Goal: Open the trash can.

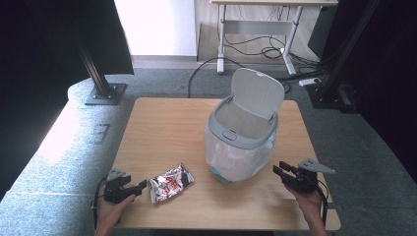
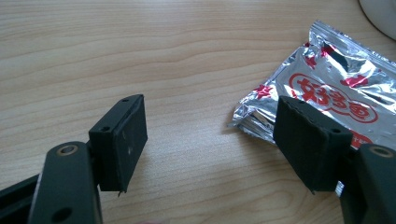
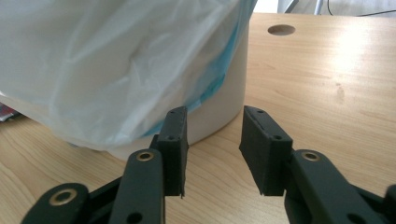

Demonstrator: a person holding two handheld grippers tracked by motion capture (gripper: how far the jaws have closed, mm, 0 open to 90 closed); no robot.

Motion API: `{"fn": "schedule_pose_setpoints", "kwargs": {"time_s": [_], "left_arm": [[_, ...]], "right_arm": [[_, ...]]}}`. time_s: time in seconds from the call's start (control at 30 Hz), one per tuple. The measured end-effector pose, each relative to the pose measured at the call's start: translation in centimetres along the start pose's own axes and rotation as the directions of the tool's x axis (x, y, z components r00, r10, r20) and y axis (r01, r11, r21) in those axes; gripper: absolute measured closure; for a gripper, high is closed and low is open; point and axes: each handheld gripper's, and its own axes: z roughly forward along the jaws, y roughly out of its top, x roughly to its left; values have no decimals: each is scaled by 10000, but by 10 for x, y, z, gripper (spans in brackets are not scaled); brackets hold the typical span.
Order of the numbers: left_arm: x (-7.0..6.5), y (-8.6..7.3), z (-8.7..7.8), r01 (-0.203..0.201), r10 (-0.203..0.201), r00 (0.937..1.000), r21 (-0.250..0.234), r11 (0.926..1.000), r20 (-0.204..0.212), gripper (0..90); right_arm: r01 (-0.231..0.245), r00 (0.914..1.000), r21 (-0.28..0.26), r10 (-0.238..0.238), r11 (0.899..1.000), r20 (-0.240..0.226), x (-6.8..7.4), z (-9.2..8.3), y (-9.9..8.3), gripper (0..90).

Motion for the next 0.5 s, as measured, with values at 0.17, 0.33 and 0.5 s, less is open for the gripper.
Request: {"fn": "schedule_pose_setpoints", "kwargs": {"time_s": [0.17, 0.33, 0.5], "left_arm": [[0, 0, 1, -7, 6, 9999, 60, 10000, 116, 264], [1, -1, 0, 27, -27, 9999, 15, 10000, 169, 272], [0, -1, -3, -4, 6, 9999, -113, 9999, 128, 271]], "right_arm": [[188, 9995, 223, -194, 9996, 241, -2, 6, -7, 505], [210, 9979, 356, -231, 9991, 602, -1, 9, -11, 443], [165, 9980, 392, -188, 9991, 597, -2, 9, -13, 431]]}}
